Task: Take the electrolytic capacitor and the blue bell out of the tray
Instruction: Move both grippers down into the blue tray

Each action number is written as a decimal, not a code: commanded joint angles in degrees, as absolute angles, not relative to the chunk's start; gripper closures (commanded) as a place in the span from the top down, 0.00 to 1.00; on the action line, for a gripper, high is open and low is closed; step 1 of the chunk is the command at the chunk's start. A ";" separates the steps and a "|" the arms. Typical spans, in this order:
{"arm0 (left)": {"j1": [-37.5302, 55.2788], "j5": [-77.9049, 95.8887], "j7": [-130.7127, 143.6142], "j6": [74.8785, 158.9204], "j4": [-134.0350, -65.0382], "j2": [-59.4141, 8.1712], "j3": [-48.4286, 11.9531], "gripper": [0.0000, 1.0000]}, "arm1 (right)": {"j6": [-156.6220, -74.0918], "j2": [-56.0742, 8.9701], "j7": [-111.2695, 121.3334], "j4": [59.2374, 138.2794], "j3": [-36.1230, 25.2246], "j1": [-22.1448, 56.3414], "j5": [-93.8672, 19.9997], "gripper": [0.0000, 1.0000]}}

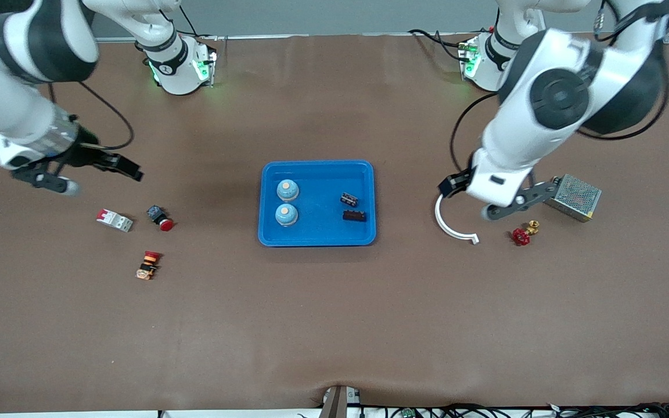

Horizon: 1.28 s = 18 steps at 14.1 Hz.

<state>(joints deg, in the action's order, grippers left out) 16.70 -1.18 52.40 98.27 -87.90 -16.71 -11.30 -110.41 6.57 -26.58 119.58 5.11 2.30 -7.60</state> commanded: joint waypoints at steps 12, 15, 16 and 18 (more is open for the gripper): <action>34.53 -1.49 98.60 123.12 -89.74 -37.78 -11.16 0.87 | -144.90 -7.44 -70.49 131.49 5.01 29.62 -7.91 1.00; 35.85 -1.49 100.46 125.86 -90.17 -39.28 -11.16 0.82 | -146.96 -14.83 -71.27 126.76 4.92 30.41 -7.91 1.00; 36.47 -1.58 100.46 125.95 -91.05 -39.64 -11.16 0.77 | -146.78 -16.59 -71.89 125.09 4.92 30.50 -7.82 1.00; 37.18 -1.84 100.46 128.22 -93.06 -40.08 -11.16 0.75 | -146.86 -19.67 -72.51 122.53 4.83 30.76 -7.65 1.00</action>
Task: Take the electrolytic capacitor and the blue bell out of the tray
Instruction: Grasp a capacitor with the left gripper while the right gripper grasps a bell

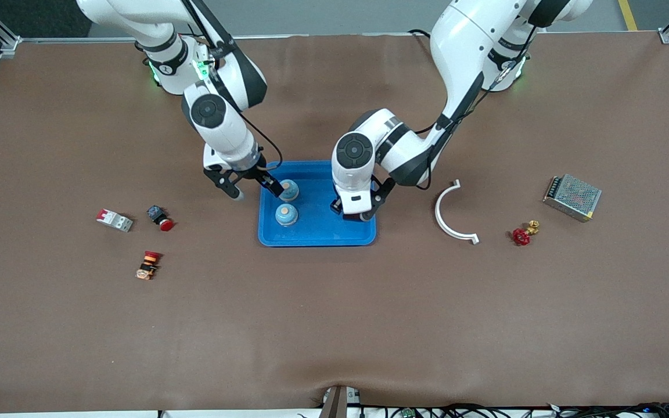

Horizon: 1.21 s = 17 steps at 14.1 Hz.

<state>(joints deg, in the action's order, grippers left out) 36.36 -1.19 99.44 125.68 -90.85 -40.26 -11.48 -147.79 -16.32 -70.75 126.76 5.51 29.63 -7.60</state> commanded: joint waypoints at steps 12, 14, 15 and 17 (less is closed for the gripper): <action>37.71 -2.11 100.28 131.58 -96.95 -39.20 -10.72 0.00 | -146.78 -28.12 -75.50 120.15 4.22 36.91 -2.46 1.00; 37.18 -2.20 100.28 128.95 -96.24 -37.10 -10.46 0.00 | -146.78 -28.12 -75.32 120.15 4.22 36.83 -2.37 1.00; 36.92 -2.20 100.28 127.28 -96.24 -35.52 -10.37 0.00 | -146.78 -28.12 -75.32 120.15 4.22 36.83 -2.37 1.00; 35.52 -2.28 99.85 123.59 -96.24 -32.19 -10.20 0.00 | -146.78 -28.04 -75.32 120.15 4.13 36.56 -2.29 1.00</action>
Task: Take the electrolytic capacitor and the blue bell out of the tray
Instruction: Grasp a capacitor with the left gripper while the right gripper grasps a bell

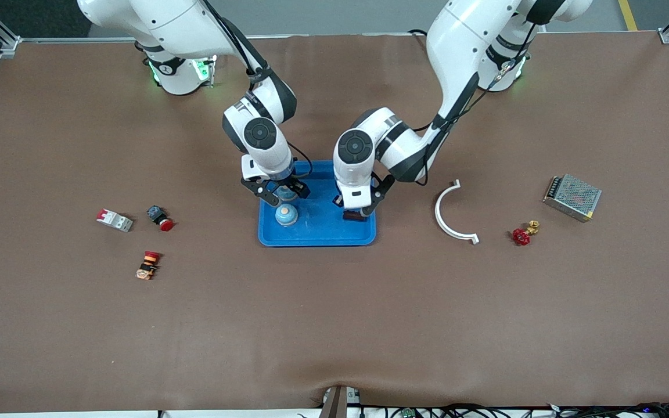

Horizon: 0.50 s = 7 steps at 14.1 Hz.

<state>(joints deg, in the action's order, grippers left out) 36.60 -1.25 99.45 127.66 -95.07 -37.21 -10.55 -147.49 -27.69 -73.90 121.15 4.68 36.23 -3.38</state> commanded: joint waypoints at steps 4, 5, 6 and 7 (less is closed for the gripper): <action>32.35 -7.20 97.49 115.16 -96.50 -26.29 -10.28 0.00 | -146.51 -27.86 -75.32 120.15 3.25 36.65 -2.29 1.00; 30.95 -7.82 95.12 112.35 -96.94 -24.89 -10.28 0.00 | -146.51 -27.86 -75.32 120.15 3.25 36.65 -2.29 0.97; 29.11 -8.08 92.49 110.24 -97.47 -23.92 -10.37 0.00 | -146.51 -27.86 -75.32 120.15 3.25 36.65 -2.20 0.84; 27.00 -8.09 89.76 108.91 -98.25 -22.43 -10.46 0.00 | -146.60 -27.86 -75.32 120.15 3.25 36.74 -2.11 0.69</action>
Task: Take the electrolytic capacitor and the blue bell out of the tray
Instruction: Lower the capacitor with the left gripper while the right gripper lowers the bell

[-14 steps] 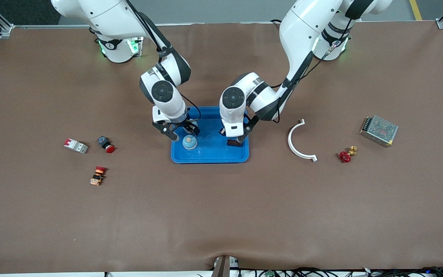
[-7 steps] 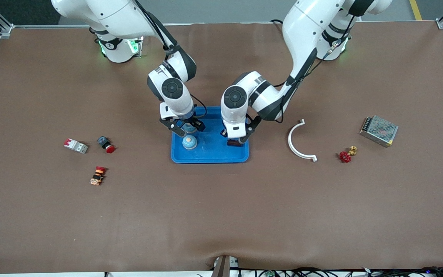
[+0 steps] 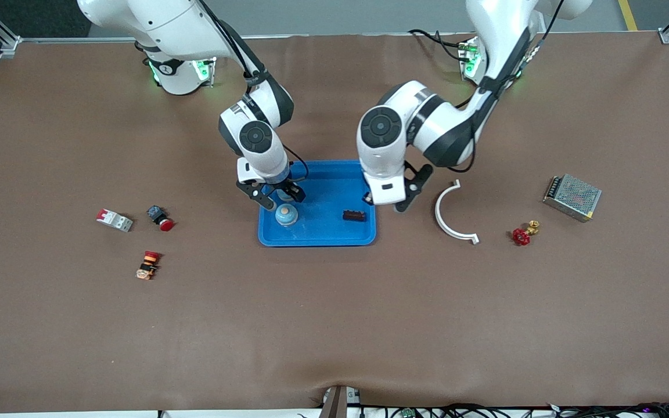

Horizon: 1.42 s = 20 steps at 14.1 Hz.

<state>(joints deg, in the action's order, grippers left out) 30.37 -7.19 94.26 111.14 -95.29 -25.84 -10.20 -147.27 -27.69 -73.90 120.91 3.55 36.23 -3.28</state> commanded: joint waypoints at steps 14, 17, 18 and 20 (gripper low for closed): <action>6.51 -15.03 78.93 119.51 -117.33 -20.21 -10.99 0.00 | -89.49 -25.85 -52.52 92.98 3.25 29.36 0.68 0.00; 5.01 -15.03 78.84 121.99 -117.95 -22.40 -10.99 0.00 | -87.62 -23.30 -43.18 96.05 3.43 28.83 10.27 0.00; 4.66 -14.94 79.01 122.25 -117.95 -23.20 -10.99 0.00 | -88.41 -21.90 -39.94 98.15 3.34 28.31 11.07 0.00; 4.39 -14.94 79.45 122.34 -117.95 -24.43 -10.90 0.00 | -92.26 -17.17 -33.43 104.20 3.43 24.89 12.21 0.00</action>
<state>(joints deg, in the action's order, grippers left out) 5.21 -13.94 78.91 121.50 -117.65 -23.58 -10.28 -88.58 -24.02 -39.50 96.13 2.72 28.18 10.46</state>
